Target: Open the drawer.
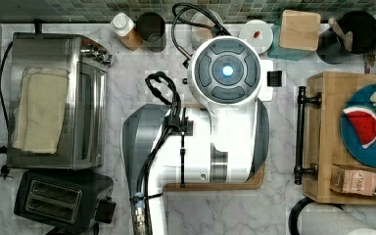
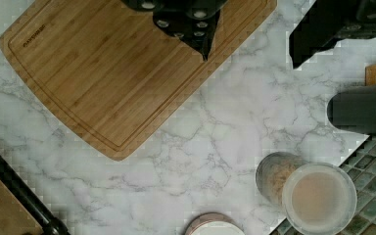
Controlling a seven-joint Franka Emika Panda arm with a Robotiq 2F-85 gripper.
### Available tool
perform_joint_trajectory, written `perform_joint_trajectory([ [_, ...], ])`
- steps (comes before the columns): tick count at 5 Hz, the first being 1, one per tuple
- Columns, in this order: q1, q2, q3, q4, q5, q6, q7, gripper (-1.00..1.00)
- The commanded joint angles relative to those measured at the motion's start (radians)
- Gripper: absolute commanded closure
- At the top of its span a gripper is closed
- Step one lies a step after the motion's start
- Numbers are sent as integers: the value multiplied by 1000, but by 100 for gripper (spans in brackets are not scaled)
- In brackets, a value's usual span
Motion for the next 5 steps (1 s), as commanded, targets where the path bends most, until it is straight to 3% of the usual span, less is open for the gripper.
perform_joint_trajectory([
  [1,0,0,0,1,0,0,0,-100],
  [3,-15,-75,-14,-139,-126,53,-256,-100],
  [4,-46,-114,-44,-235,-141,146,-420,-100],
  [5,-85,-108,-84,-263,-93,198,-601,-100],
])
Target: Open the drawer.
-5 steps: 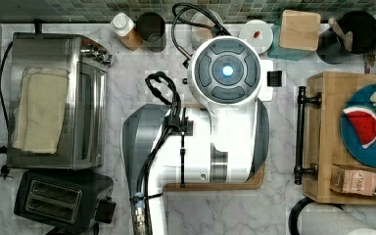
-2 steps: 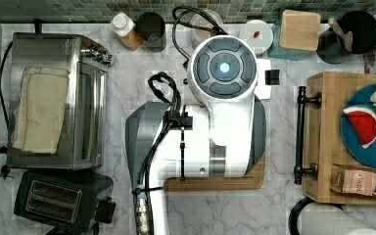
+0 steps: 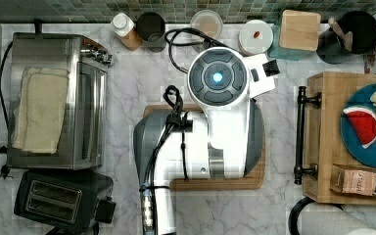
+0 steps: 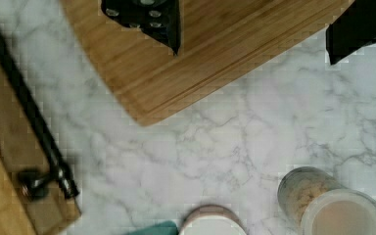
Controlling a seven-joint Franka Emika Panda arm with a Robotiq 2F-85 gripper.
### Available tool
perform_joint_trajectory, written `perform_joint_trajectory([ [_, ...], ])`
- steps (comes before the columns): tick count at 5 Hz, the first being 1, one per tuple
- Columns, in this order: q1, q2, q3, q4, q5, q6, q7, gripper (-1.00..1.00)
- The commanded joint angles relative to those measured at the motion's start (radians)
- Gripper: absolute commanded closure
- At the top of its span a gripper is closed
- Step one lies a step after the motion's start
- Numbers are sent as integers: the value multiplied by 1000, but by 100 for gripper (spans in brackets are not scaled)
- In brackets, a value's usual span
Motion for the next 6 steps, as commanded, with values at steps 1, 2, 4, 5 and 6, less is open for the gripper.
perform_joint_trajectory([
  [1,-92,-88,-121,-154,34,126,-382,-100],
  [2,-19,-71,-243,-159,85,153,-495,-100],
  [4,-97,-14,-243,-157,155,166,-610,-100],
  [5,-94,-10,-251,-184,135,205,-614,-100],
  [6,-116,15,-229,-194,99,231,-620,-100],
])
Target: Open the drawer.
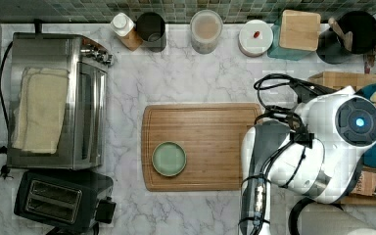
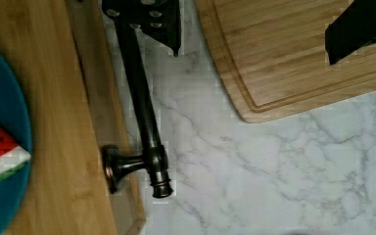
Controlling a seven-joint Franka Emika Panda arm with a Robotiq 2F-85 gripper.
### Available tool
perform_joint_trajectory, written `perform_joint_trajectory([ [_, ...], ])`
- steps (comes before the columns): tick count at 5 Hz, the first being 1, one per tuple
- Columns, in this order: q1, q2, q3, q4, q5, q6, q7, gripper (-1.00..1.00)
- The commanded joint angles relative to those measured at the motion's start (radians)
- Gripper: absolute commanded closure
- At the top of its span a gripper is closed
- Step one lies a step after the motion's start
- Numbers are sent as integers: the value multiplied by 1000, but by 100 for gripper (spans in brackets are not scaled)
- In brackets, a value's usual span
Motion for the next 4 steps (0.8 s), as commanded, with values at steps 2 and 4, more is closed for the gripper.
perform_joint_trajectory([
  [2,-87,138,59,74,-31,94,-257,-100],
  [4,-61,202,2,95,-61,146,-274,-100],
])
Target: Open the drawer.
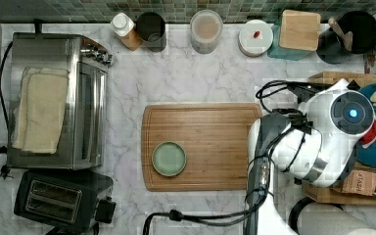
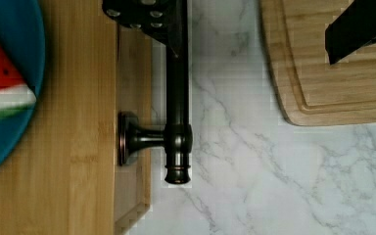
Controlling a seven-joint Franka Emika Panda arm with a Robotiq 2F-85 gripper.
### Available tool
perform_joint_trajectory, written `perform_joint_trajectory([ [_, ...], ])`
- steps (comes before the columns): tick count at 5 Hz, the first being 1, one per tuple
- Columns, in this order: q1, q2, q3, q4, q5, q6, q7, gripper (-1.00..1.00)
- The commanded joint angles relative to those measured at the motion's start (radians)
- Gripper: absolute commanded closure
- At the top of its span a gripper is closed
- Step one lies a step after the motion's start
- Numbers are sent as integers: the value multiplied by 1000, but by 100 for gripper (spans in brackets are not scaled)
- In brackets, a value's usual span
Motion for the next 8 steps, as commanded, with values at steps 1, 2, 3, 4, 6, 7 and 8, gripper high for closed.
perform_joint_trajectory([
  [1,5,66,-25,77,-63,9,64,-100],
  [2,18,52,-48,64,-133,5,123,-100],
  [3,-14,63,-39,37,-121,75,78,-100],
  [4,-36,86,-32,11,-68,142,33,-100],
  [6,-22,60,-31,-50,7,134,83,-100],
  [7,26,55,-84,-75,-33,140,123,-100],
  [8,-22,79,-75,-83,-38,176,87,-100],
])
